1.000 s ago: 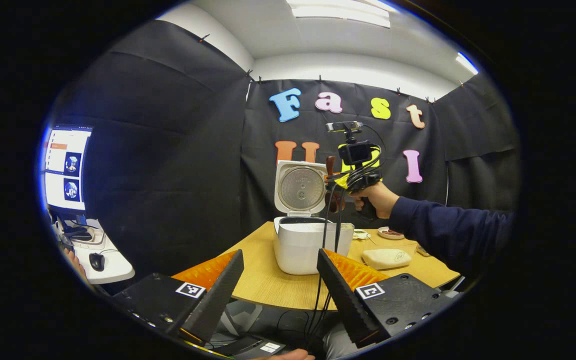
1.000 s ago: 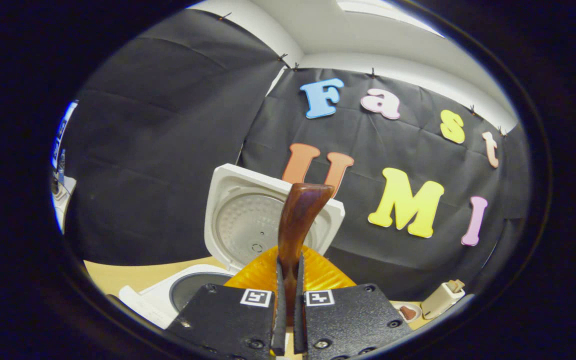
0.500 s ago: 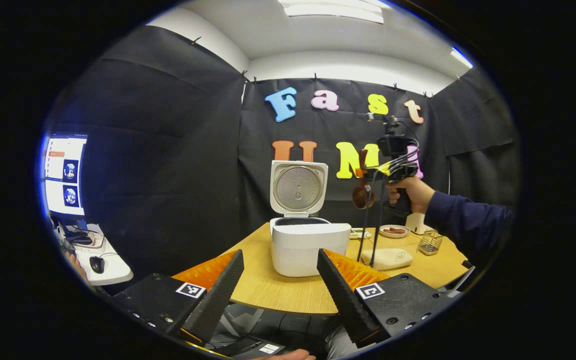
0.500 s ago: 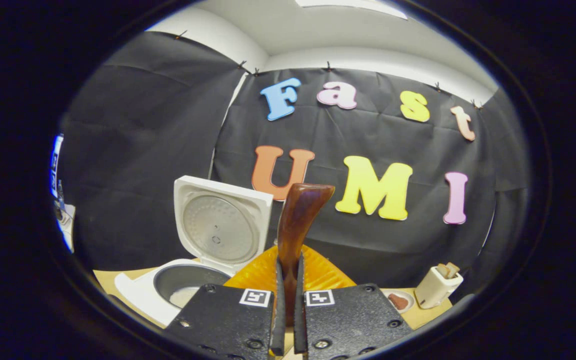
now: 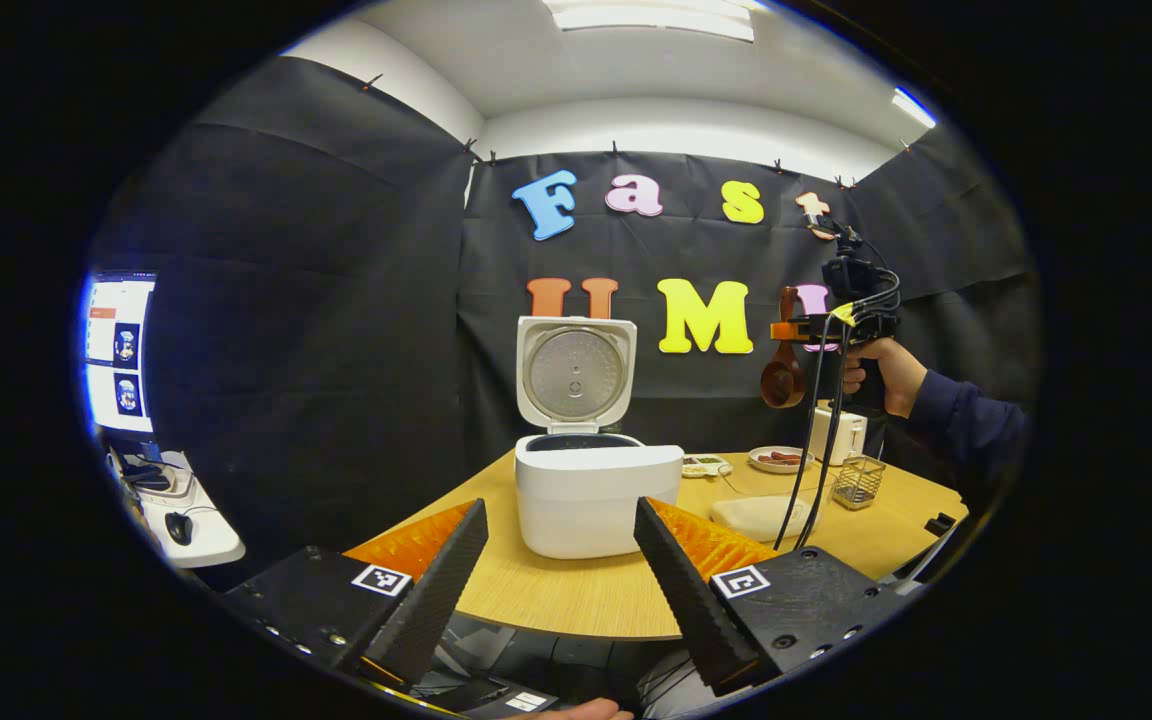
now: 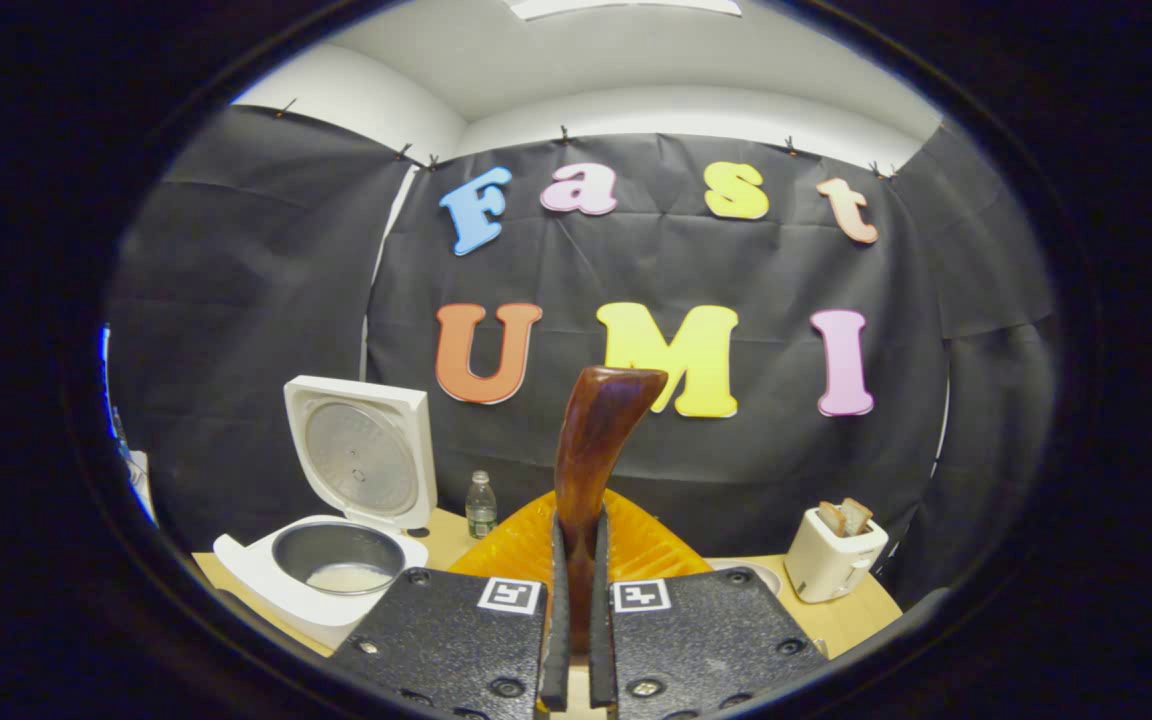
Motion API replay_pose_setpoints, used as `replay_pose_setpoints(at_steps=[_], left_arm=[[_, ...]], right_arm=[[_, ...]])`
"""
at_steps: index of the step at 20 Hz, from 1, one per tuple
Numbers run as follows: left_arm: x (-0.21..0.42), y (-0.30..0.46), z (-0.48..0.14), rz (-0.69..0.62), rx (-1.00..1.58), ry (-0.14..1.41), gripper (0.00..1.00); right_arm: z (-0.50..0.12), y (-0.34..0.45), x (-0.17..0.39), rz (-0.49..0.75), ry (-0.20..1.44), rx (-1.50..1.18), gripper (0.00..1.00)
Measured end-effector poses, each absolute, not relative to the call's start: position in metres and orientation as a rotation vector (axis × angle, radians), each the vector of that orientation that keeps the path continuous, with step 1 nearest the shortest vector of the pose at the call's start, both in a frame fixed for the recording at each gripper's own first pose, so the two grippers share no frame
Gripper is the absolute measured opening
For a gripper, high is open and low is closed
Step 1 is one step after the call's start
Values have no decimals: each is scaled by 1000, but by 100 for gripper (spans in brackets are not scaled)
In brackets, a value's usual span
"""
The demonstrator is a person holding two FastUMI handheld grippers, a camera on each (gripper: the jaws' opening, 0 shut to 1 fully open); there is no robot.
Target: Close the left gripper, press the button to open the rice cooker; take a wooden spoon from the chopstick holder with the right hand, scoop a spoonful of rice and pour it into the rice cooker, then put the wooden spoon back into the chopstick holder.
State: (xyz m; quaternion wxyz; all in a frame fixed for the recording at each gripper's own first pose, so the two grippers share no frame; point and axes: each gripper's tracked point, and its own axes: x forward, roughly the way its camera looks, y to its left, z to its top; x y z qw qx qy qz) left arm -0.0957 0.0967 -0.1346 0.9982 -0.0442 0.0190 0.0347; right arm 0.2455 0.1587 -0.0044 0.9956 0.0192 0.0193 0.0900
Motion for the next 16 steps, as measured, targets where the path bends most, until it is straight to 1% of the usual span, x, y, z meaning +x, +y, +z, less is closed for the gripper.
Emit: replay_pose_setpoints(at_steps=[1,2,6,12,16], left_arm=[[-94,91,-132,64,-91,34,94],[-92,86,-131,58,-92,30,94],[-86,68,-127,44,-93,28,94],[-75,40,-120,-3,-132,18,94],[-63,31,-128,2,-113,27,94]], right_arm=[[-7,144,245,164,41,48,14],[-8,129,245,142,40,46,13],[-25,68,238,38,50,12,13],[-69,0,225,-32,93,20,13],[-108,-33,223,-56,122,57,14]])
